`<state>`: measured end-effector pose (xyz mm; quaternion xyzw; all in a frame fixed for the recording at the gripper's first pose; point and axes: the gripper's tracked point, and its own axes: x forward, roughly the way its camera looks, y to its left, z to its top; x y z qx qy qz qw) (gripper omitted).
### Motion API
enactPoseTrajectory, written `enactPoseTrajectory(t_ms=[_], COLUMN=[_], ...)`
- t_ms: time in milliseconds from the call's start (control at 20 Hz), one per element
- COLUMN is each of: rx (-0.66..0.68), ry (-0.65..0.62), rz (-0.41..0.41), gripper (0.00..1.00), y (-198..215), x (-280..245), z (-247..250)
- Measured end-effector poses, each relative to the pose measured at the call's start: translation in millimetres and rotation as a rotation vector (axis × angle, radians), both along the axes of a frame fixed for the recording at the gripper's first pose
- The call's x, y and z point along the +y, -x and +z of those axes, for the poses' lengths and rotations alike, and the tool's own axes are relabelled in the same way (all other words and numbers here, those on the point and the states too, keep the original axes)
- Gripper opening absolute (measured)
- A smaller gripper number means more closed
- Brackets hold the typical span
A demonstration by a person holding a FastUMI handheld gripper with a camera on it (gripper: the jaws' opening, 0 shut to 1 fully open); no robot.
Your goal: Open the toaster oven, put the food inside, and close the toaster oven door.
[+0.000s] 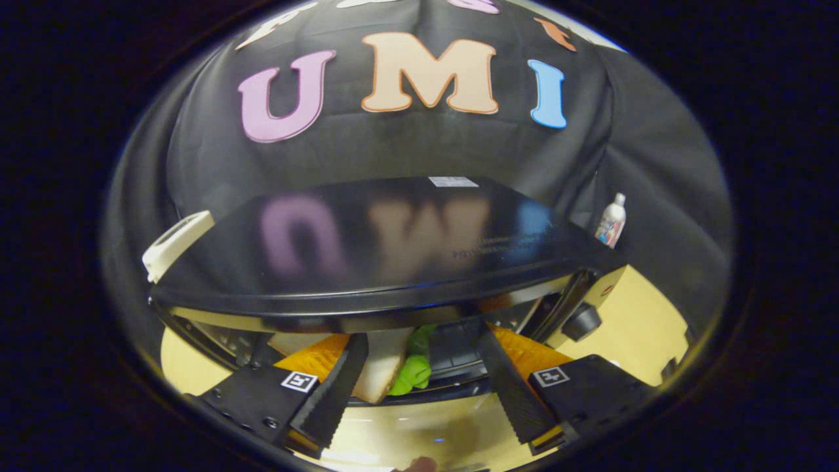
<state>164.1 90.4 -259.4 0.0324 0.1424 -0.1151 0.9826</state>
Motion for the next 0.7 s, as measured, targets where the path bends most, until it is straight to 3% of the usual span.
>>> enactPoseTrajectory(t_ms=[150,300,500,700], rx=[0.016,0.129,0.270,0.435], ry=[0.013,-0.002,-0.082,-0.094], rz=[-0.019,-0.059,-0.005,-0.007], gripper=[1.00,1.00,1.00,1.00], y=[21.9,58.9,107.6,163.3], x=[4.5,4.6,35.0,47.9], z=[8.9,-4.5,-28.8,-57.2])
